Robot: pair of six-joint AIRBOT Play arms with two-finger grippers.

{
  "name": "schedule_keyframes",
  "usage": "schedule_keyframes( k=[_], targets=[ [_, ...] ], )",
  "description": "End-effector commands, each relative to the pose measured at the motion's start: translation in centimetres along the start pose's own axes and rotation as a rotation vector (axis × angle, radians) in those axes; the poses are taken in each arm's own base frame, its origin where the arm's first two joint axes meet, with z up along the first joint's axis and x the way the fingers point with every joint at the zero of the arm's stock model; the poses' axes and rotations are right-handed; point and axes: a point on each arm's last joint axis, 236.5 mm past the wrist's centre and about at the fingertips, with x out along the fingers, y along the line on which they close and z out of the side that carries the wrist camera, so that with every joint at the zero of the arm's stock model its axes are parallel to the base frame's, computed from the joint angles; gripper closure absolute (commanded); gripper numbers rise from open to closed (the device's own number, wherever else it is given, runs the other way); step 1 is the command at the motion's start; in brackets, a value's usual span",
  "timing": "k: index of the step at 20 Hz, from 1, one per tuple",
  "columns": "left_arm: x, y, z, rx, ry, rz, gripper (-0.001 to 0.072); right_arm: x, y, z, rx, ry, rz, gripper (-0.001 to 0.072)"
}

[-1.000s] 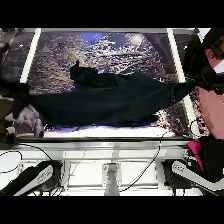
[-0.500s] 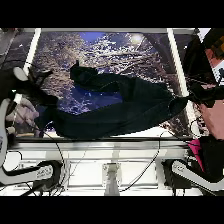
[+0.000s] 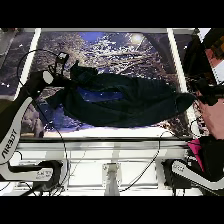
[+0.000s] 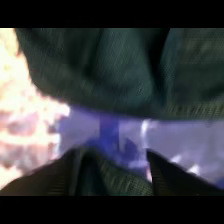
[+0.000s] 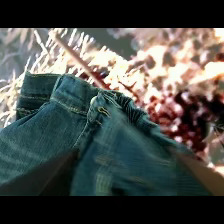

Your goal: Fold the clothes and pants, and hang the long-sleeved shirts on hangers.

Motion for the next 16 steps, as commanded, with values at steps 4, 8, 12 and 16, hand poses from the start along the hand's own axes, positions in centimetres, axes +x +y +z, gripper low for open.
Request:
schedule_keyframes(
  k=[4,8,12,16],
  targets=[
    [-4.7,-0.3,5.2,-0.126,-0.184,0.030,0.0211,0.2,-0.4,0.7,0.006,-0.026,-0.016,0.0068],
    [-10.3,1.5,5.2,-0.022,-0.181,0.121,0.0694,0.1,-0.3,0.7,-0.039,-0.025,-0.014,0.0687],
    [-11.6,4.9,-2.6,0.013,0.084,0.145,0.0697,0.2,0.2,-0.5,-0.169,0.025,0.009,0.0692],
    [-10.1,2.6,-12.4,0.048,0.218,-0.051,0.0697,0.1,0.5,-1.7,-0.255,0.073,0.032,0.0639]
  ],
)
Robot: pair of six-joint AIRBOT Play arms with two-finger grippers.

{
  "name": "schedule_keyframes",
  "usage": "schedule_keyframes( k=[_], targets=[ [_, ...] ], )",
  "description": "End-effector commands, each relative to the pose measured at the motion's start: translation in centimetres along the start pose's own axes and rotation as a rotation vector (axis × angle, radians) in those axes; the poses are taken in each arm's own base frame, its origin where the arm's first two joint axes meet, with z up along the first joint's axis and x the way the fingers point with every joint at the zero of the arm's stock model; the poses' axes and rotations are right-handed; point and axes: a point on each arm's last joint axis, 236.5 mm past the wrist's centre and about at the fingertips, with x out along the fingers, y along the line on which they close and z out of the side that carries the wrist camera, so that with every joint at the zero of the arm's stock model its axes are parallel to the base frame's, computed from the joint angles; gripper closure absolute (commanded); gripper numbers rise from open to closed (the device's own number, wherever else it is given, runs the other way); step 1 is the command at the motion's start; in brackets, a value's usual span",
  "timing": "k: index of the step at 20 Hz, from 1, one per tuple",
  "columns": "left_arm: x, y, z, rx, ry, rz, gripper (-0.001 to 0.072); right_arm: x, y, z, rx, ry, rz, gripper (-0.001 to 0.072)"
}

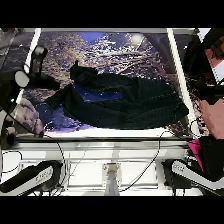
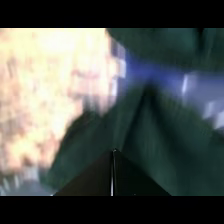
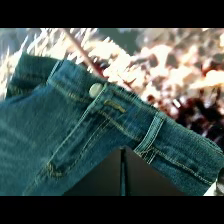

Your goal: Fold the clothes and pants, and hang the long-sleeved shirts on hangers.

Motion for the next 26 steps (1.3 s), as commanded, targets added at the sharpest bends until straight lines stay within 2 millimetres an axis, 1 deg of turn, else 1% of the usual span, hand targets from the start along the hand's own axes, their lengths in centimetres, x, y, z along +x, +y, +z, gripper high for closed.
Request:
schedule_keyframes(
  k=[1,2,3,4,5,6,9,12,15,16,18,21,22,23,24,25,26],
  targets=[
    [1.3,-3.0,-7.8,0.045,0.109,-0.179,0.0696,0.0,0.4,-0.8,-0.068,0.035,0.019,0.0503],
    [1.8,-3.8,-8.8,0.039,0.116,-0.212,0.0696,0.0,0.4,-0.8,-0.069,0.032,0.019,0.0397],
    [2.3,-4.4,-9.1,0.041,0.108,-0.232,0.0684,0.0,0.4,-0.7,-0.069,0.031,0.019,0.0369],
    [2.8,-5.1,-9.2,0.058,0.098,-0.251,0.0564,0.0,0.4,-0.7,-0.069,0.030,0.019,0.0369],
    [3.4,-5.1,-9.2,0.091,0.089,-0.245,0.0320,0.0,0.4,-0.7,-0.069,0.029,0.019,0.0369],
    [4.0,-4.9,-8.9,0.089,0.080,-0.230,0.0224,0.0,0.4,-0.7,-0.069,0.030,0.019,0.0369],
    [5.6,-2.7,-7.3,0.067,0.013,-0.142,0.0224,0.0,0.4,-0.7,-0.068,0.031,0.020,0.0369],
    [7.0,-1.0,-6.7,0.063,-0.015,-0.078,0.0224,0.0,0.4,-0.8,-0.068,0.032,0.020,0.0369],
    [8.2,1.0,-5.7,0.051,-0.066,0.004,0.0225,0.0,0.5,-0.8,-0.068,0.032,0.020,0.0369],
    [8.7,1.4,-5.6,0.048,-0.071,0.018,0.0225,0.0,0.5,-0.8,-0.067,0.033,0.021,0.0370],
    [9.3,1.2,-6.1,0.044,-0.054,0.008,0.0225,0.0,0.5,-0.9,-0.067,0.036,0.021,0.0369],
    [9.5,1.4,-6.1,0.043,-0.055,0.014,0.0226,0.0,0.5,-0.9,-0.067,0.036,0.022,0.0370],
    [9.5,1.6,-6.0,0.042,-0.061,0.022,0.0254,0.0,0.5,-0.9,-0.066,0.036,0.022,0.0370],
    [9.6,1.7,-5.9,0.042,-0.064,0.027,0.0374,0.0,0.5,-0.8,-0.066,0.035,0.022,0.0370],
    [9.6,1.8,-5.9,0.042,-0.068,0.032,0.0550,0.0,0.5,-0.8,-0.066,0.035,0.022,0.0370],
    [9.6,2.0,-5.7,0.043,-0.074,0.039,0.0691,0.0,0.5,-0.8,-0.066,0.035,0.022,0.0370],
    [9.5,2.2,-5.5,0.041,-0.081,0.047,0.0694,0.0,0.5,-0.8,-0.066,0.035,0.022,0.0370]
  ],
)
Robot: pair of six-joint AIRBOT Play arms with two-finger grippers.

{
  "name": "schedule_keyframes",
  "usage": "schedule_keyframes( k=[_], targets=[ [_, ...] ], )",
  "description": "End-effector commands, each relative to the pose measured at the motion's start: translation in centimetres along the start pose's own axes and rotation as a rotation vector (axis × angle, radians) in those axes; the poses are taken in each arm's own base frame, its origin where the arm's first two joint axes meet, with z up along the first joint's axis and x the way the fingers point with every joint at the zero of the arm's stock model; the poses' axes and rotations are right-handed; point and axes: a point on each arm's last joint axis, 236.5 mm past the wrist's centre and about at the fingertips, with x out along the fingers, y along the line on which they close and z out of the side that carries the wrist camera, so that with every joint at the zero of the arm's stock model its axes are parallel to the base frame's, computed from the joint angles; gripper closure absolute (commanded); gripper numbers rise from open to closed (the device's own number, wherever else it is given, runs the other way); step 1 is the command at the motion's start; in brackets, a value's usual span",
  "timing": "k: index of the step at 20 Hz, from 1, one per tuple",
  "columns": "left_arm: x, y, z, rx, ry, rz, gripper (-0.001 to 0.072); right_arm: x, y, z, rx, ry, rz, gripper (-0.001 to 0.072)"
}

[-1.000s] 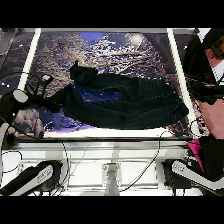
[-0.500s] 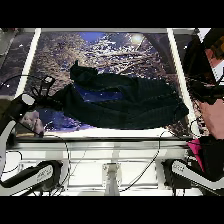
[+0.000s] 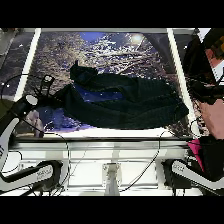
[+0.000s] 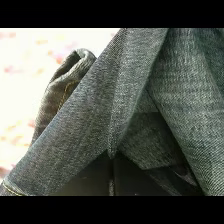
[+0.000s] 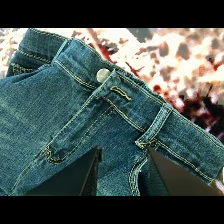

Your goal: Fold the clothes and pants, and hang the long-sleeved shirts on hangers.

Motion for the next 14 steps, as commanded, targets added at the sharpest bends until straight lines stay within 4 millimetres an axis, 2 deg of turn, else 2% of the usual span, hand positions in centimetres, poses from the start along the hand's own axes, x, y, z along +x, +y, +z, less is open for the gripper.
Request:
schedule_keyframes(
  k=[1,3,4,6,8,11,12,14],
  targets=[
    [0.0,0.8,0.6,0.000,-0.023,0.029,0.0694,0.0,0.0,0.0,0.001,0.001,0.001,0.0371],
    [-1.7,1.6,2.7,0.010,-0.076,0.058,0.0694,0.0,0.0,0.0,0.001,-0.001,0.000,0.0372],
    [-3.5,2.3,4.7,0.021,-0.131,0.089,0.0694,0.0,0.0,0.1,0.001,-0.002,0.000,0.0373],
    [-8.8,2.9,8.3,0.047,-0.247,0.142,0.0695,0.0,0.0,0.1,0.001,-0.004,0.001,0.0403],
    [-14.1,1.6,9.7,0.086,-0.311,0.141,0.0695,0.0,0.1,0.2,0.003,-0.007,0.003,0.0404],
    [-21.2,-0.8,8.2,0.133,-0.308,0.153,0.0697,0.0,0.4,0.1,0.010,-0.006,0.015,0.0404],
    [-23.1,-0.8,7.0,0.146,-0.287,0.186,0.0697,0.0,0.6,0.2,0.015,-0.006,0.024,0.0404],
    [-26.2,-0.8,3.4,0.165,-0.194,0.254,0.0697,0.0,1.1,0.1,0.028,-0.005,0.045,0.0404]
  ],
)
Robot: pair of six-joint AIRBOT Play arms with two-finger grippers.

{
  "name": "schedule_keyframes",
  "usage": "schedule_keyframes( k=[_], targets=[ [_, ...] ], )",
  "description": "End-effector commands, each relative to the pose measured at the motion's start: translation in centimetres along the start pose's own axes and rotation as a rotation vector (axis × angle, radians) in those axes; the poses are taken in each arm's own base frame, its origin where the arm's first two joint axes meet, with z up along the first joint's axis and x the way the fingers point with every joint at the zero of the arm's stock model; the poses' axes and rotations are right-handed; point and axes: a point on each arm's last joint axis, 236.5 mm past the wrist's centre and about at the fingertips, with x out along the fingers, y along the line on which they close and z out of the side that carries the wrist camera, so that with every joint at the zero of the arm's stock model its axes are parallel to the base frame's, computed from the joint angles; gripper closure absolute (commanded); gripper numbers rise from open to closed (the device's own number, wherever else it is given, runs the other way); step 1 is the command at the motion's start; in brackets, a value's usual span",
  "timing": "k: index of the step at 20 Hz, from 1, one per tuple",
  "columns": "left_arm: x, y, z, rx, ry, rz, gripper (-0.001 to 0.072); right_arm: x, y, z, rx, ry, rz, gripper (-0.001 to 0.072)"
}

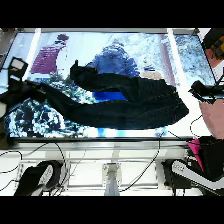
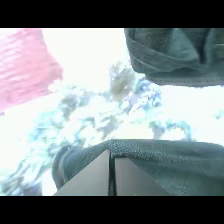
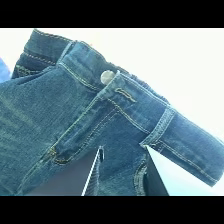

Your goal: Fold the clothes and pants, and hang the long-sleeved shirts on hangers.

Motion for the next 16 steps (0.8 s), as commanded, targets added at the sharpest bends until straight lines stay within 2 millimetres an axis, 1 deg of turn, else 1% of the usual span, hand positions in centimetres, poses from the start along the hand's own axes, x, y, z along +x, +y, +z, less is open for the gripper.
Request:
schedule_keyframes(
  k=[1,3,4,5,7,8,10,11,12,14,15,16],
  targets=[
    [-7.6,-0.3,-4.7,0.030,0.179,0.072,0.0697,0.0,0.8,0.0,0.020,0.000,0.033,0.0404],
    [-9.7,-1.1,-8.1,0.014,0.312,0.062,0.0697,-0.1,1.3,-0.1,0.033,0.003,0.055,0.0404],
    [-10.3,-1.5,-9.4,0.005,0.371,0.045,0.0697,-0.1,1.5,-0.1,0.038,0.005,0.064,0.0404],
    [-10.5,-2.0,-10.3,-0.002,0.412,0.025,0.0697,-0.1,1.8,-0.1,0.044,0.006,0.073,0.0404],
    [-9.4,-2.1,-10.8,-0.006,0.450,0.000,0.0696,-0.1,2.1,-0.2,0.051,0.011,0.085,0.0404],
    [-8.3,-2.0,-11.1,-0.006,0.471,-0.015,0.0696,-0.2,2.1,-0.3,0.052,0.016,0.088,0.0404],
    [-4.9,-1.4,-11.8,0.000,0.521,-0.042,0.0697,-0.2,2.2,-0.7,0.053,0.032,0.090,0.0404],
    [-2.5,-0.9,-12.0,0.006,0.530,-0.050,0.0697,-0.2,2.2,-0.9,0.053,0.039,0.090,0.0404],
    [0.2,-0.4,-12.1,0.012,0.525,-0.051,0.0697,-0.2,2.2,-1.0,0.052,0.044,0.090,0.0404],
    [6.5,0.9,-12.4,0.023,0.482,-0.030,0.0698,-0.2,2.2,-1.2,0.052,0.054,0.090,0.0404],
    [9.6,1.4,-13.0,0.018,0.461,-0.017,0.0697,-0.2,2.2,-1.3,0.052,0.058,0.090,0.0404],
    [12.5,2.1,-14.2,-0.026,0.448,0.007,0.0698,-0.2,2.2,-1.4,0.051,0.059,0.089,0.0404]
  ],
)
